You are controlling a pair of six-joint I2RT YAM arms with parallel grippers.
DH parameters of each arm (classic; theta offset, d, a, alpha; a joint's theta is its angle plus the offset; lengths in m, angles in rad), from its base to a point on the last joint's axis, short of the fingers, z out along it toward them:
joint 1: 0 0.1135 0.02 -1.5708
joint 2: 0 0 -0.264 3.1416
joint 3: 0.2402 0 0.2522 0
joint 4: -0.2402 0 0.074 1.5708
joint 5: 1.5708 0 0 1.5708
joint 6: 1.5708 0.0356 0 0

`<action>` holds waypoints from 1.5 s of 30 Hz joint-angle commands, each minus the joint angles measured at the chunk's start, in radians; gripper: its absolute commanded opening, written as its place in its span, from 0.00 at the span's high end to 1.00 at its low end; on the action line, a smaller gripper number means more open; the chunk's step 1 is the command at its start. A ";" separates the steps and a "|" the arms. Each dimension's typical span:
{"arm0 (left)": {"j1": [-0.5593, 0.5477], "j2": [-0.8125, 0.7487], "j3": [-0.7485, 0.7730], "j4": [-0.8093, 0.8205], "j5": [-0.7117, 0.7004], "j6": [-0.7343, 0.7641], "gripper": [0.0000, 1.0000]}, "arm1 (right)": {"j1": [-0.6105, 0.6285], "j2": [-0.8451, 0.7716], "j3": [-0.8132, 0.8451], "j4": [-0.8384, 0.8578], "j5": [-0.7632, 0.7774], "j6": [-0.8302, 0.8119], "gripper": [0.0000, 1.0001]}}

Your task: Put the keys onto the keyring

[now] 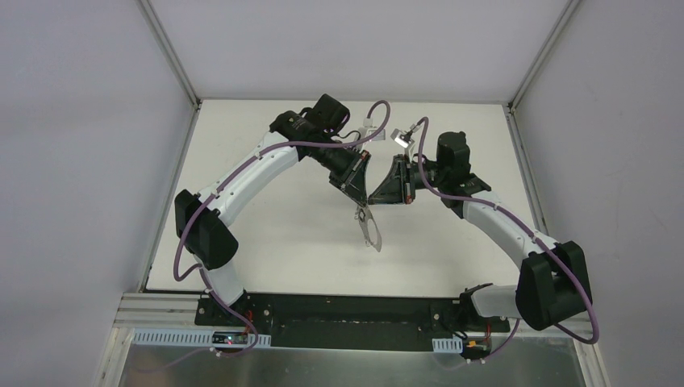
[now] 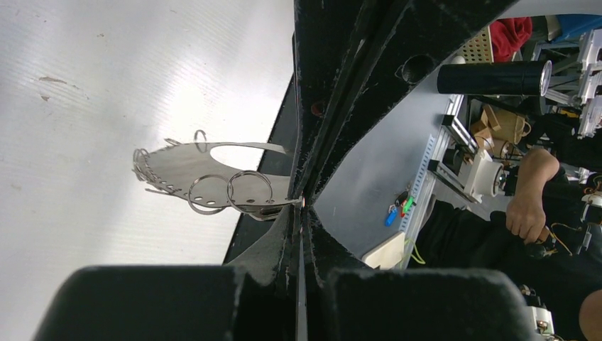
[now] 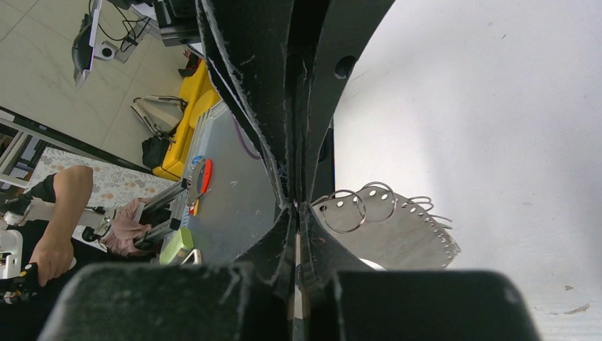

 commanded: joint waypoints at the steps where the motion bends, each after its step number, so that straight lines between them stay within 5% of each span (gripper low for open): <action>1: 0.003 -0.001 0.044 0.028 0.034 -0.005 1.00 | 0.012 0.003 0.053 0.023 -0.033 -0.007 1.00; 8: 0.020 -0.028 0.015 0.070 0.018 0.016 0.99 | -0.012 0.005 0.059 0.055 -0.015 0.038 1.00; 15: 0.024 -0.117 -0.057 0.149 -0.035 0.123 0.76 | -0.038 -0.005 0.027 0.187 0.022 0.164 1.00; 20: 0.024 -0.184 -0.131 0.229 -0.079 0.184 0.70 | -0.048 0.005 0.027 0.204 0.034 0.190 1.00; 45: -0.028 -0.223 -0.210 0.271 -0.216 0.504 0.68 | -0.064 0.062 0.038 0.254 0.011 0.271 1.00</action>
